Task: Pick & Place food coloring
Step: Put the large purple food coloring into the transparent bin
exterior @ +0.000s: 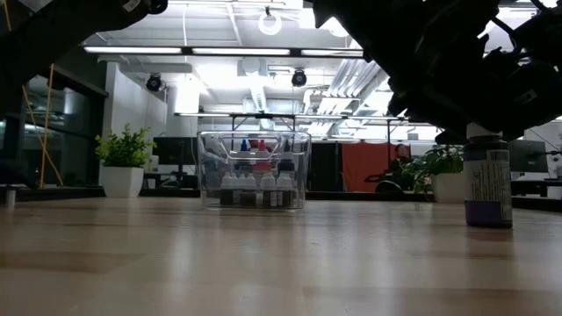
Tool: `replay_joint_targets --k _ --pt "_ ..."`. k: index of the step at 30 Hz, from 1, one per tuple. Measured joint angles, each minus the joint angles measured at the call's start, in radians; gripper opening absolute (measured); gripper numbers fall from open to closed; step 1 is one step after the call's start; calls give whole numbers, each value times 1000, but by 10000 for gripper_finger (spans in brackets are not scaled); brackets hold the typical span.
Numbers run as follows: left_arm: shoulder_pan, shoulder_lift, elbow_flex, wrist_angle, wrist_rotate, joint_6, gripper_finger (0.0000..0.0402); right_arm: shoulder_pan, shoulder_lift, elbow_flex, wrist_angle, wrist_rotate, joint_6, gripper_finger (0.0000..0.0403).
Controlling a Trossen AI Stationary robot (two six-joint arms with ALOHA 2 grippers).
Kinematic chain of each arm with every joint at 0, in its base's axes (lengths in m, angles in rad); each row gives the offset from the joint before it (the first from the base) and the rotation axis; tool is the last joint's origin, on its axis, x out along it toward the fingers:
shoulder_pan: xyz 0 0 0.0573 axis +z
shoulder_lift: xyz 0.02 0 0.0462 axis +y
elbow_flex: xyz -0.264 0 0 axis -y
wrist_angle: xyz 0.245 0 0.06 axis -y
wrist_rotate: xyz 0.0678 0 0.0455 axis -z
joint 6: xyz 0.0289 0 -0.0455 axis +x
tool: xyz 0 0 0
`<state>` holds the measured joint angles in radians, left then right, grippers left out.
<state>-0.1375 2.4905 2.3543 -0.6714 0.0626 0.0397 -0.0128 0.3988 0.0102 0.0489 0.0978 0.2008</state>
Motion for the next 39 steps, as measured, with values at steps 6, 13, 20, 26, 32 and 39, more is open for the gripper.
replay_joint_targets --k 6,13,20,26,32,39 --pt "0 0 1 26 33 -19 192 0 0 0 0 0 0 0" --pt "0 0 1 15 26 -19 192 0 0 0 0 0 0 0" --pt "1 0 1 13 24 -19 192 0 0 0 0 0 0 0" --pt "1 0 1 11 23 -19 192 0 0 0 0 0 0 0" --pt "1 0 1 11 21 -19 185 0 0 0 0 0 0 0" --pt "3 13 2 25 21 -19 131 0 0 0 0 0 0 0"
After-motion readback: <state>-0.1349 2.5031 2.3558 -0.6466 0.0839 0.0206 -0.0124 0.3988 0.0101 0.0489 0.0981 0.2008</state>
